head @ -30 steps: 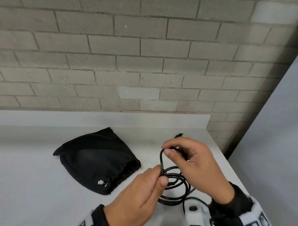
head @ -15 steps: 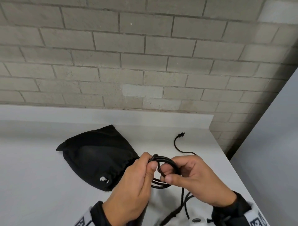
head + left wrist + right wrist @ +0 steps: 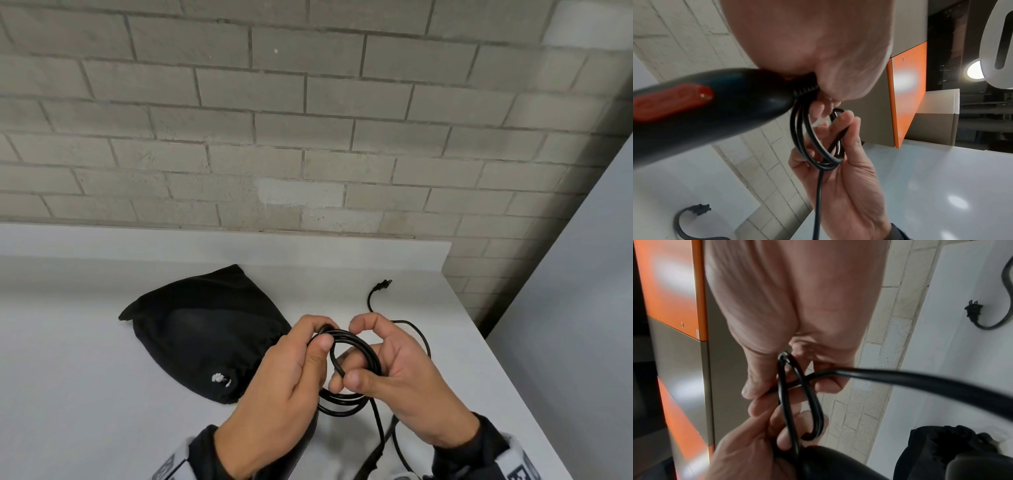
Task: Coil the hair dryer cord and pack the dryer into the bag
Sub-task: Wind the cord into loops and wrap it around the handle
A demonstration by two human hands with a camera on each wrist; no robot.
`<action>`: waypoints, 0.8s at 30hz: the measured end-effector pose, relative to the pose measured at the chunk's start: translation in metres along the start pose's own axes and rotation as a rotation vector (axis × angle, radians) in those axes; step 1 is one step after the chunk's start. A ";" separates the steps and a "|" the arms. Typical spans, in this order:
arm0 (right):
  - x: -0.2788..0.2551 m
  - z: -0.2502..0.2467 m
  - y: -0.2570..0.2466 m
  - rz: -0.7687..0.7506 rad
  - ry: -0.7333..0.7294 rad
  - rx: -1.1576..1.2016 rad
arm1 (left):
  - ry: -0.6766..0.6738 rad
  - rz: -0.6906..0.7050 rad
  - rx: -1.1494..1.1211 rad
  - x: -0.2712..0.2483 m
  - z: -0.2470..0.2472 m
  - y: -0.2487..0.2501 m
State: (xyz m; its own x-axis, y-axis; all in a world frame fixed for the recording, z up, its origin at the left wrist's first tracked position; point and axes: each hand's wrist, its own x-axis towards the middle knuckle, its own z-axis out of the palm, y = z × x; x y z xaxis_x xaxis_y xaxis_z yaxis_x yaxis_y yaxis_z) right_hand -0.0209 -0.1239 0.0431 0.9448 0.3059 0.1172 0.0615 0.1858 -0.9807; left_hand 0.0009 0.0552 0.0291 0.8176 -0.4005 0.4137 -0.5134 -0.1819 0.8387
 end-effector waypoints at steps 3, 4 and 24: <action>-0.003 0.008 0.007 -0.075 0.122 -0.091 | 0.051 0.013 0.060 0.003 0.001 -0.002; -0.004 0.011 0.010 -0.138 0.205 -0.215 | 0.071 0.016 0.084 0.004 0.001 -0.004; -0.020 0.034 -0.035 0.180 0.429 -0.067 | 0.207 0.050 0.396 0.007 0.011 -0.008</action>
State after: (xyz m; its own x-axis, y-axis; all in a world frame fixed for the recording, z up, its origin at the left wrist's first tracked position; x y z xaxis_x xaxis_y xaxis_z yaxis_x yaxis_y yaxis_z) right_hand -0.0529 -0.1045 0.0801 0.9891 -0.0884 -0.1175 -0.1086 0.1002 -0.9890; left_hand 0.0077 0.0444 0.0211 0.8035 -0.2369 0.5462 -0.5810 -0.5123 0.6325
